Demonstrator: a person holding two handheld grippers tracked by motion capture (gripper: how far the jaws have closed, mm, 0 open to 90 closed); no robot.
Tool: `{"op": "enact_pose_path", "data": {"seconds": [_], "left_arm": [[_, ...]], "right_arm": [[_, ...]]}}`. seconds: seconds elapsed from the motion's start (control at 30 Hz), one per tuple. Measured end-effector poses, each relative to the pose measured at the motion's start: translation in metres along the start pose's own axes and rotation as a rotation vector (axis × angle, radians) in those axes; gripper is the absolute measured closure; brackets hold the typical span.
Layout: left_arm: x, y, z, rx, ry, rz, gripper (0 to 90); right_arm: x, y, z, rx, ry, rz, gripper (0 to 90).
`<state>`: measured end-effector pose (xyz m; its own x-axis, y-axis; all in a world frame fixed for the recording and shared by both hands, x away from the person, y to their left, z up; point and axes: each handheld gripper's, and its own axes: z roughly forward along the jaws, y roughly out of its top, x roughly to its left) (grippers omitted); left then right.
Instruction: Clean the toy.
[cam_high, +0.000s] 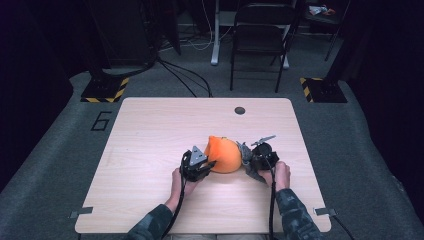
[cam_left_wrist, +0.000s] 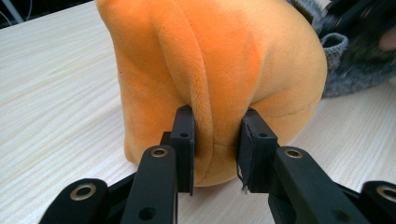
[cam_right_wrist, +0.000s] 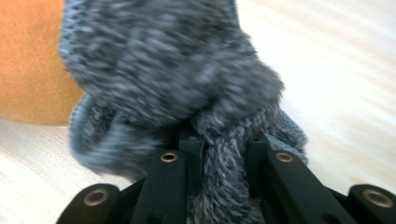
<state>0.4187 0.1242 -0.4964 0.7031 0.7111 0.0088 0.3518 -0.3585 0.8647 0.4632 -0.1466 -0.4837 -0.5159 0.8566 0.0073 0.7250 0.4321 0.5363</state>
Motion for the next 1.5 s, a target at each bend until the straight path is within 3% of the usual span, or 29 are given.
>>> {"op": "enact_pose_path", "data": {"seconds": [0.03,0.07,0.13,0.2,0.23,0.27,0.37,0.43,0.47,0.5,0.63,0.67,0.8,0.87,1.0,1.1,1.17,1.23,1.37,1.47,1.5], "left_arm": [[0.0,0.0,0.0,0.0,0.0,0.0,70.7],[0.001,-0.001,0.0,0.0,0.002,-0.005,70.6],[0.002,-0.001,0.0,-0.002,0.001,-0.005,70.6],[0.003,-0.001,-0.001,-0.002,-0.002,-0.008,70.6],[0.003,-0.001,-0.001,-0.002,-0.002,-0.008,70.5],[0.003,-0.001,-0.001,0.0,-0.005,-0.008,70.5],[0.005,-0.001,-0.001,-0.003,-0.009,-0.004,70.1],[0.006,-0.001,-0.001,-0.006,-0.01,-0.003,68.8],[0.006,-0.001,-0.001,-0.006,-0.01,-0.003,66.8],[0.003,0.002,-0.003,0.013,-0.001,0.043,64.1],[-0.002,0.006,-0.009,0.016,0.016,0.064,54.4],[-0.006,0.006,-0.009,0.028,0.032,0.068,47.8],[-0.012,0.002,0.003,0.055,0.07,0.085,36.0],[-0.015,0.001,0.008,0.05,0.087,0.083,35.9],[-0.012,-0.003,0.009,0.014,0.08,0.064,62.3],[-0.009,-0.002,0.006,-0.002,0.063,0.051,71.3],[-0.009,-0.001,0.005,-0.002,0.053,0.046,73.9],[-0.006,0.004,-0.002,-0.017,0.016,-0.001,75.1],[-0.007,0.008,-0.01,-0.012,-0.028,-0.042,75.6],[-0.009,0.01,-0.014,0.002,-0.04,-0.038,75.3],[-0.013,0.011,-0.014,0.004,-0.056,-0.051,75.2]], "right_arm": [[0.0,0.0,0.0,0.0,0.0,0.0,76.1],[-0.005,0.003,-0.015,-0.054,-0.014,0.0,76.2],[-0.008,0.009,-0.033,-0.126,0.002,0.014,76.2],[-0.003,0.015,-0.049,-0.176,0.014,0.012,76.1],[-0.003,0.015,-0.049,-0.176,0.014,0.012,76.1],[0.005,0.021,-0.058,-0.216,0.045,-0.007,76.1],[0.016,0.026,-0.058,-0.213,0.073,-0.027,76.1],[0.031,0.029,-0.041,-0.162,0.097,-0.073,76.1],[0.031,0.029,-0.041,-0.162,0.097,-0.073,76.1],[0.034,0.029,-0.032,-0.161,0.069,-0.075,76.2],[0.03,0.028,-0.031,-0.16,0.065,-0.07,76.2],[0.027,0.027,-0.03,-0.159,0.071,-0.058,76.2],[0.029,0.028,-0.03,-0.161,0.071,-0.047,76.2],[0.03,0.028,-0.031,-0.156,0.073,-0.061,76.1],[0.033,0.028,-0.032,-0.153,0.061,-0.068,76.2],[0.032,0.029,-0.034,-0.156,0.059,-0.071,76.2],[0.033,0.029,-0.035,-0.162,0.051,-0.072,76.2],[0.032,0.032,-0.044,-0.166,0.04,-0.085,76.2],[0.034,0.036,-0.06,-0.185,0.046,-0.086,76.2],[0.038,0.04,-0.071,-0.216,0.056,-0.085,76.1],[0.046,0.044,-0.081,-0.248,0.076,-0.095,76.0]]}}
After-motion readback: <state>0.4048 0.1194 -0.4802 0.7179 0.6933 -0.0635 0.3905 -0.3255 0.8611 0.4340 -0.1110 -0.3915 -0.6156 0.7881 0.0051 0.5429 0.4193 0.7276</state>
